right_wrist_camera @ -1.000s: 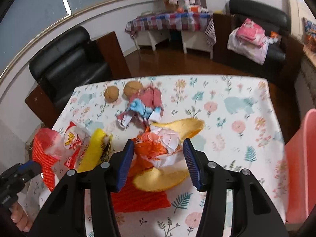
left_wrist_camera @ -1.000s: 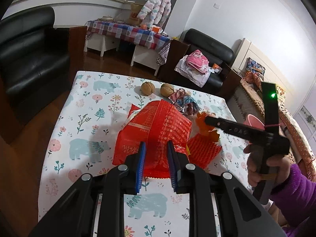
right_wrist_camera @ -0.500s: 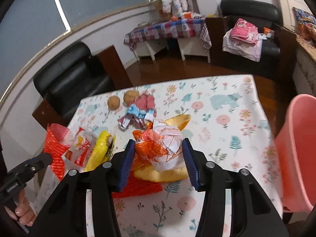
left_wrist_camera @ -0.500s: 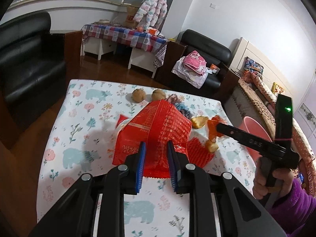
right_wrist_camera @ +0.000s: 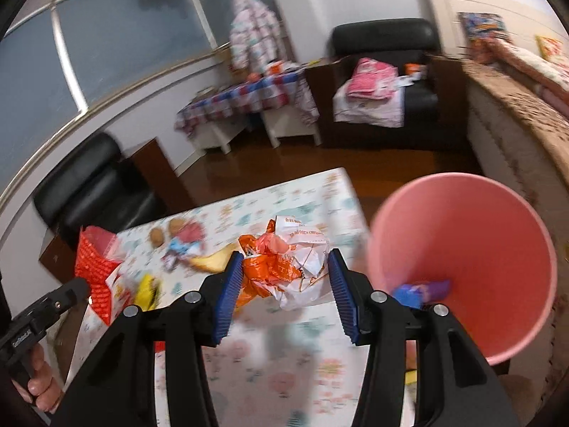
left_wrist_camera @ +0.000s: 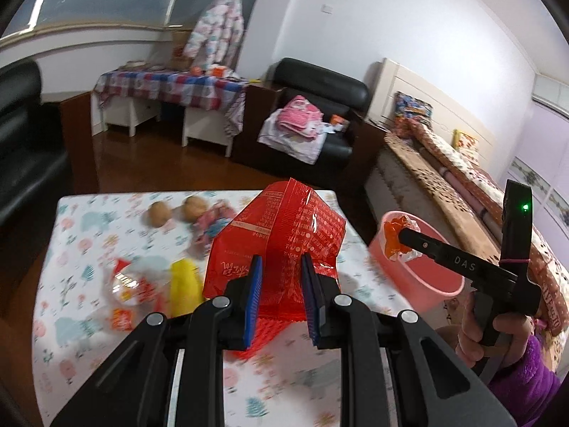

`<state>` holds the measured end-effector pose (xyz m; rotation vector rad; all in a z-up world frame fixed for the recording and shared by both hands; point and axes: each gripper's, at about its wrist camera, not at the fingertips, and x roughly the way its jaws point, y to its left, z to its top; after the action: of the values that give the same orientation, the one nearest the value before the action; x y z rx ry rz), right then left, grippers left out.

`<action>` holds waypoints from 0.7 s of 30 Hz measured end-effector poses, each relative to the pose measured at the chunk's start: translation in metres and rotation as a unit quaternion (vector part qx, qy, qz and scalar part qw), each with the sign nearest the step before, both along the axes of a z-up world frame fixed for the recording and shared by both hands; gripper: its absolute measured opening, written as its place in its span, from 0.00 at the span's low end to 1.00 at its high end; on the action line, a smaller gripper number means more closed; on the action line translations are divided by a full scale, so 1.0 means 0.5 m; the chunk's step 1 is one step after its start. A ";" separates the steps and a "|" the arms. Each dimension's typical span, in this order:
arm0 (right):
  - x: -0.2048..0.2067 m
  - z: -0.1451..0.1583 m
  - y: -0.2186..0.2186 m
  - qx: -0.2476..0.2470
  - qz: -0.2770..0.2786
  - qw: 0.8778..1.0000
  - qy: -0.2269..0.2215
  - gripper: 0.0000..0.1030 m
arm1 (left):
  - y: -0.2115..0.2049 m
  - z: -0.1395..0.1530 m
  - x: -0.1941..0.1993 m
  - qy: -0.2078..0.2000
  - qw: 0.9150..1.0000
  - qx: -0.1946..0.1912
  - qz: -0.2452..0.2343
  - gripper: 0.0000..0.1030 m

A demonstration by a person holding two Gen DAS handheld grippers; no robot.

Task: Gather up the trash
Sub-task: 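Carry both held items over the pink bucket and open both grippers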

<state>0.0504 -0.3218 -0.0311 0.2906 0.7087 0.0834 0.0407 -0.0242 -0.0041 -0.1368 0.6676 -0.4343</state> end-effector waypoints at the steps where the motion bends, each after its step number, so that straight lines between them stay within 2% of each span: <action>1: -0.004 0.002 -0.021 -0.003 -0.016 1.000 -0.001 0.48 | -0.015 0.004 0.002 -0.001 1.000 0.000 -0.007 0.20; 10: -0.034 -0.017 -0.156 0.007 -0.102 0.995 -0.003 0.48 | -0.169 0.036 0.030 -0.015 0.998 0.017 -0.066 0.20; 15: -0.047 -0.030 -0.192 0.010 -0.122 0.992 -0.006 0.48 | -0.251 0.040 0.054 -0.020 0.995 0.033 -0.092 0.20; 21: -0.058 -0.037 -0.209 -0.011 -0.134 0.991 -0.020 0.48 | -0.339 0.033 0.086 -0.024 0.992 0.054 -0.109 0.20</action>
<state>0.0214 -0.4262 -0.0495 0.3604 0.6251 -0.1733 0.0837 -0.1938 0.0124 0.0492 0.6601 -0.6091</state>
